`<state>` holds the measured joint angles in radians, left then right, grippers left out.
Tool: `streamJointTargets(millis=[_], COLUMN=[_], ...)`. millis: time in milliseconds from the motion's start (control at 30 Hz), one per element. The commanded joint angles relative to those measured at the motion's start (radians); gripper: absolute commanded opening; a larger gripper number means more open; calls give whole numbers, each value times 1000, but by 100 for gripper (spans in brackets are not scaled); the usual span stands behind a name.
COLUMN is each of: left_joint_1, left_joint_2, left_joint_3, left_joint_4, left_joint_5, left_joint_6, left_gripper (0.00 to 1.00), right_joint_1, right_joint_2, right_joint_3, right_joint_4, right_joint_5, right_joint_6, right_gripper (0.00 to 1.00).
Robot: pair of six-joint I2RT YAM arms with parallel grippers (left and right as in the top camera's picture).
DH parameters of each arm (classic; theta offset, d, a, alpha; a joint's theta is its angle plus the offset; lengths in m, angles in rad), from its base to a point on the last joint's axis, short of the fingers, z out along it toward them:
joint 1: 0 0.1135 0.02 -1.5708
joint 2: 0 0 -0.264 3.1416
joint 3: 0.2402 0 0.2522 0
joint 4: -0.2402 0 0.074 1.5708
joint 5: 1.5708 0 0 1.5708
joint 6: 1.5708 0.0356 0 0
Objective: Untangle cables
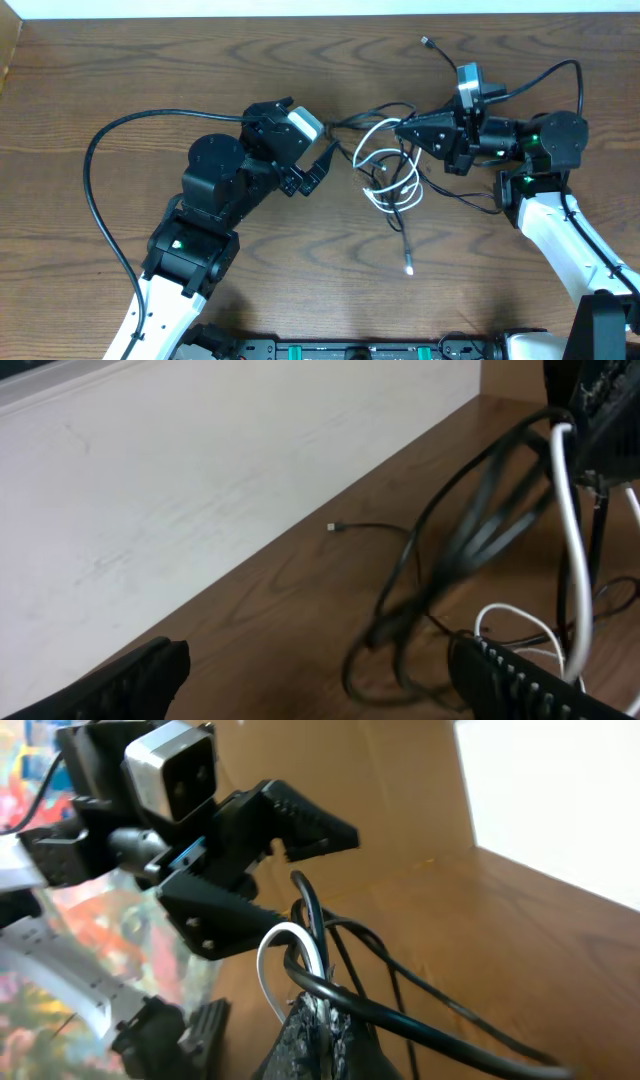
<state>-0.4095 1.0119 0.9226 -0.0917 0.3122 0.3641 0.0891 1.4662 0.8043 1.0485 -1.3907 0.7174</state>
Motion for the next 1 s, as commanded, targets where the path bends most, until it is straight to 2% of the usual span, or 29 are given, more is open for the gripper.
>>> streamJointTargets(millis=[0, 167, 467, 700, 967], left_joint_1=[0, 0, 0, 0, 0], left_joint_2=[0, 8, 54, 72, 98], left_joint_3=[30, 30, 30, 30, 30], left_joint_4=[11, 18, 17, 17, 19], left_joint_5=[47, 143, 148, 148, 148], left_joint_6=[10, 11, 12, -68, -74], left_gripper=[89, 89, 89, 88, 76], right_joint_1=[-2, 15, 27, 28, 55], right_joint_2=[6, 5, 6, 6, 6], right_joint_3=[-2, -2, -2, -2, -2], right_joint_4=[10, 13, 45, 72, 146], right_joint_5=[-48, -48, 2, 21, 22], right_joint_6=[38, 45, 92, 122, 177], right_gripper=[1, 1, 1, 1, 1])
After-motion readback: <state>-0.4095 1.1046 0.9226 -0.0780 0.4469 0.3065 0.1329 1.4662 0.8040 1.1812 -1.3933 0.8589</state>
